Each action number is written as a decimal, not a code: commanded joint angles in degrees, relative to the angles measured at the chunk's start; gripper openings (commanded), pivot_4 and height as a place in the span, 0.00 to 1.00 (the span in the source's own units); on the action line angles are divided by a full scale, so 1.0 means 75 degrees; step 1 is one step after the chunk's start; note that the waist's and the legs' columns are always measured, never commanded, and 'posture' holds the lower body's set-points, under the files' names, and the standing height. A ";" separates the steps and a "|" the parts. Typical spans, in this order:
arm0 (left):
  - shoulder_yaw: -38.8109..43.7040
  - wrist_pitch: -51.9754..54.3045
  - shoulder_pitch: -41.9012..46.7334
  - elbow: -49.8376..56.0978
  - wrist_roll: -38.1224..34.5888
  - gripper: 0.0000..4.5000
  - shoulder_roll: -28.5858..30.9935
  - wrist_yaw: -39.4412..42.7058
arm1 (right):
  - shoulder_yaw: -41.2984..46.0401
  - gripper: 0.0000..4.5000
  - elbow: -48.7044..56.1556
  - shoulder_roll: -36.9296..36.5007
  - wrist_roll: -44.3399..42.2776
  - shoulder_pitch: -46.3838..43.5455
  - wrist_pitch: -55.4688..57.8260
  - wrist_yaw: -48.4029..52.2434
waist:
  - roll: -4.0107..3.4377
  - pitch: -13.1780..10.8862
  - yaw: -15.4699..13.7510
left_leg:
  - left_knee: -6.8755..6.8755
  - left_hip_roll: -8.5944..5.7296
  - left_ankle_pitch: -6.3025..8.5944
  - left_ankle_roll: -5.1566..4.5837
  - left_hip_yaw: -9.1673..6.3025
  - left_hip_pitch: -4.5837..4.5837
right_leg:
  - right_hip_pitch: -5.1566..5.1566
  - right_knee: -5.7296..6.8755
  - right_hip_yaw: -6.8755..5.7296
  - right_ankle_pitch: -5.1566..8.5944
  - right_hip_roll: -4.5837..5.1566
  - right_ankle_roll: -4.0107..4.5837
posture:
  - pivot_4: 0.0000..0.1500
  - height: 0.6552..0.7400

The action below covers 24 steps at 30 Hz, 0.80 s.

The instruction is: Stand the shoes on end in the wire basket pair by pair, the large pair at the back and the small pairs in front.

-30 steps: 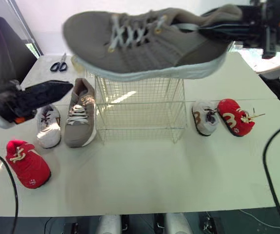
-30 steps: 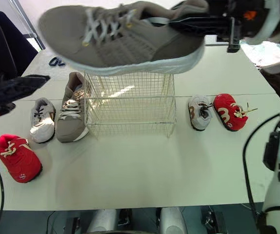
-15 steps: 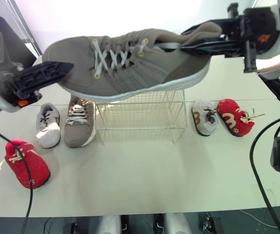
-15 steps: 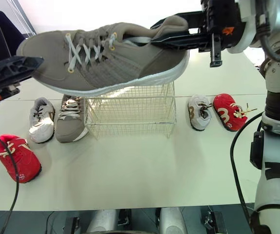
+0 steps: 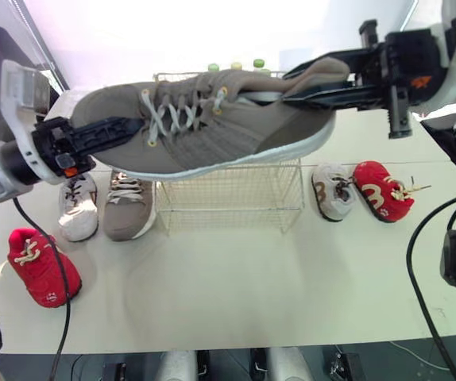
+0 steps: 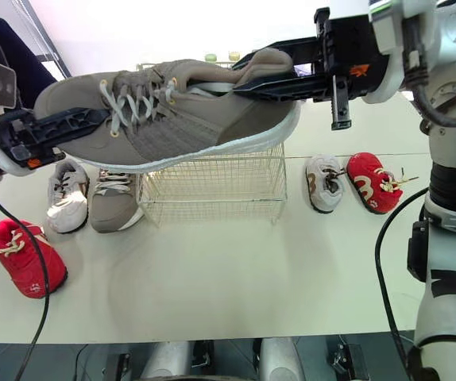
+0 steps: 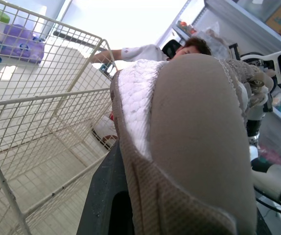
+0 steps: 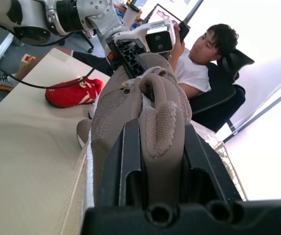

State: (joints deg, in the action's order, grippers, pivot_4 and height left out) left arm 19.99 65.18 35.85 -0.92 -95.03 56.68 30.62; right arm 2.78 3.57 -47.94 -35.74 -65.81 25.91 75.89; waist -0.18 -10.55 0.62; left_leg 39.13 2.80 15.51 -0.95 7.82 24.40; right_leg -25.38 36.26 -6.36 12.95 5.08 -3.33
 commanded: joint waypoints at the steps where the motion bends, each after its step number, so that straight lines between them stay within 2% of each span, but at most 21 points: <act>1: 0.0917 -0.0493 -0.0196 0.0590 -0.0830 0.15 -0.0417 -0.0356 | 0.1406 0.61 -0.0654 -0.0277 -0.0283 0.0461 0.0776 -0.1306 | 0.0013 0.0004 -0.0002 | 0.0002 0.0000 0.0000 0.0000 -0.0002 -0.0001 | 0.0003 0.0000 0.0000 0.0000 0.0001 0.0000 | 1.00 1.00; 4: 0.1520 -0.1185 -0.0744 0.1242 -0.1296 0.15 -0.1062 -0.1134 | 0.3001 0.95 -0.0741 0.0252 -0.1079 0.1559 0.1699 -0.3197 | 0.0057 0.0019 -0.0012 | 0.0002 0.0001 0.0001 -0.0001 -0.0012 -0.0002 | 0.0015 -0.0002 -0.0002 -0.0001 0.0010 0.0001 | 1.00 1.00; 5: 0.1602 -0.1391 -0.0847 0.1441 -0.1389 0.15 -0.1254 -0.1353 | 0.3357 0.99 -0.0614 0.0470 -0.1464 0.1874 0.2030 -0.3644 | 0.0070 0.0017 -0.0019 | 0.0005 -0.0001 0.0001 -0.0002 -0.0015 -0.0002 | 0.0019 -0.0002 -0.0003 -0.0002 0.0012 0.0001 | 1.00 1.00; 7: 0.1672 -0.1857 -0.0982 0.1898 -0.1478 0.15 -0.1702 -0.1735 | 0.3937 0.99 -0.0208 0.1026 -0.2285 0.2646 0.2626 -0.4378 | 0.0067 0.0015 -0.0013 | 0.0006 -0.0006 0.0001 -0.0003 -0.0013 -0.0002 | 0.0018 -0.0001 -0.0003 -0.0005 0.0019 -0.0002 | 1.00 1.00; 9: 0.1586 -0.2512 -0.0990 0.2435 -0.1417 0.15 -0.2425 -0.2114 | 0.4222 0.99 0.0503 0.1979 -0.3364 0.3631 0.3134 -0.5202 | 0.0066 0.0018 -0.0015 | 0.0003 -0.0005 -0.0002 0.0000 -0.0013 -0.0011 | 0.0023 0.0009 -0.0003 -0.0006 0.0018 -0.0001 | 1.00 1.00; 11: 0.1349 -0.2944 -0.0946 0.2725 -0.1171 0.15 -0.3053 -0.2274 | 0.4059 0.99 0.1149 0.2841 -0.4114 0.4155 0.3271 -0.5889 | 0.0062 0.0017 0.0007 | -0.0003 0.0002 -0.0005 0.0005 -0.0020 -0.0045 | 0.0054 0.0011 -0.0003 -0.0005 0.0006 0.0000 | 1.00 1.00; 14: 0.0921 -0.3324 -0.0879 0.2780 -0.0644 0.15 -0.3744 -0.2348 | 0.3485 0.99 0.1916 0.4085 -0.4828 0.4324 0.3062 -0.6857 | 0.0029 0.0006 0.0043 | -0.0004 0.0002 -0.0009 0.0012 -0.0014 -0.0060 | 0.0055 0.0021 0.0005 -0.0008 -0.0004 0.0004 | 1.00 1.00; 18: 0.0442 -0.3500 -0.0786 0.2755 -0.0119 0.15 -0.4155 -0.2179 | 0.2817 0.99 0.2250 0.5026 -0.4922 0.4151 0.2609 -0.7525 | 0.0031 0.0009 0.0010 | -0.0004 0.0002 -0.0012 0.0016 -0.0018 -0.0073 | 0.0062 0.0026 0.0007 -0.0009 -0.0022 0.0007 | 1.00 1.00; 24: 0.0089 -0.3850 -0.0750 0.2623 0.0643 0.15 -0.4632 -0.2213 | 0.2214 0.99 0.2304 0.5270 -0.4829 0.3821 0.2017 -0.7638 | 0.0034 0.0012 -0.0006 | 0.0001 -0.0005 -0.0003 -0.0001 -0.0015 -0.0061 | 0.0066 0.0006 0.0008 -0.0010 -0.0011 0.0005 | 1.00 1.00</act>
State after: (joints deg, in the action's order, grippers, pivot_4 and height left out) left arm 20.86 38.68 28.70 17.71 -91.37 22.37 13.50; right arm 20.05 18.81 -8.87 -71.16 -35.53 42.97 18.43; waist 0.08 -10.46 0.57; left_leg 39.14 2.76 15.49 -0.96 7.71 23.96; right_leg -24.88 36.29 -6.30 12.88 4.99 -3.29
